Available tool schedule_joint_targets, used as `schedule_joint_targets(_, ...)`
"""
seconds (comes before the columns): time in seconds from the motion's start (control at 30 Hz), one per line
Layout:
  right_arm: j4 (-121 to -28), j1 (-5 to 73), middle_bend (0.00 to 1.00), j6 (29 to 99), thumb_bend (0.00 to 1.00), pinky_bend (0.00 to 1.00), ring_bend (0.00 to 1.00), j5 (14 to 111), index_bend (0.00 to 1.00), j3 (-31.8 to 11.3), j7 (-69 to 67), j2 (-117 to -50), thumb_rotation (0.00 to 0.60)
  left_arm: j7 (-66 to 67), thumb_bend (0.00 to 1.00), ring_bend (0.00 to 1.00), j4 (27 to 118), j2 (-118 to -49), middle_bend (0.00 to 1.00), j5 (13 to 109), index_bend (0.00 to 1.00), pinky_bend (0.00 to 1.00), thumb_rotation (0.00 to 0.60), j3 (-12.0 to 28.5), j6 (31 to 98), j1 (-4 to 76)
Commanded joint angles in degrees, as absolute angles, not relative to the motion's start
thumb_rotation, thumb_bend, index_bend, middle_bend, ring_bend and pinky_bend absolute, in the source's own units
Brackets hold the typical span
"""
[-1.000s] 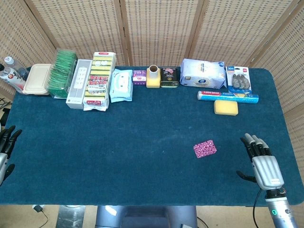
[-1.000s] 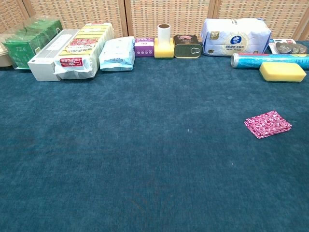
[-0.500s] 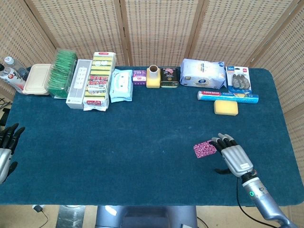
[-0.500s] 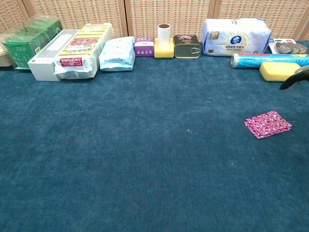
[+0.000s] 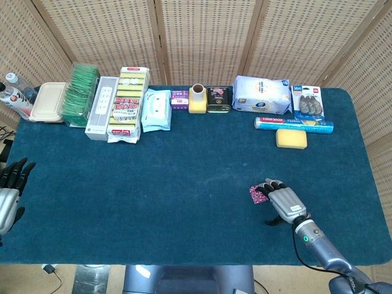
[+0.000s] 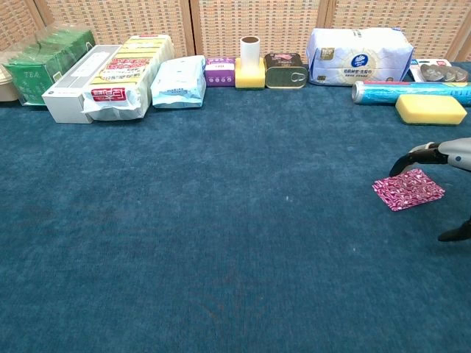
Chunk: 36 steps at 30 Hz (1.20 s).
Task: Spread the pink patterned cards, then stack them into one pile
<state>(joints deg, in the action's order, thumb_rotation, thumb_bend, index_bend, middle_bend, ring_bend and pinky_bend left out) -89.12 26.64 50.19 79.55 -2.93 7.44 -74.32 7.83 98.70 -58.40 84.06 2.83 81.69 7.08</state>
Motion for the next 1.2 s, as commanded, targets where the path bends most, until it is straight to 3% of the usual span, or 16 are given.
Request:
schedule_joint_targets(0.03, -88.57, 26.67, 0.18, 50.01, 0.00, 0.12, 0.10, 79.55, 0.19, -2.31, 6.36, -74.35, 0.545, 8.08, 0.10, 0.00, 98.77, -58.45, 0.00, 83.80, 0.00, 0.08, 0.600, 2.87, 81.47, 7.21)
schedule_joint_targets(0.63, -85.68, 25.72, 0.19, 51.22, 0.00, 0.17, 0.12, 82.28, 0.22, 1.06, -0.13, -73.36, 0.539, 8.62, 0.09, 0.00, 99.08, -58.62, 0.00, 83.88, 0.00, 0.08, 0.600, 2.56, 81.40, 7.46)
schedule_joint_targets(1.2, -85.41, 28.60, 0.19, 48.45, 0.00, 0.19, 0.12, 80.02, 0.23, -0.15, 2.30, -77.07, 0.544, 7.60, 0.09, 0.00, 98.97, -58.35, 0.00, 83.82, 0.00, 0.08, 0.600, 2.57, 81.73, 7.37)
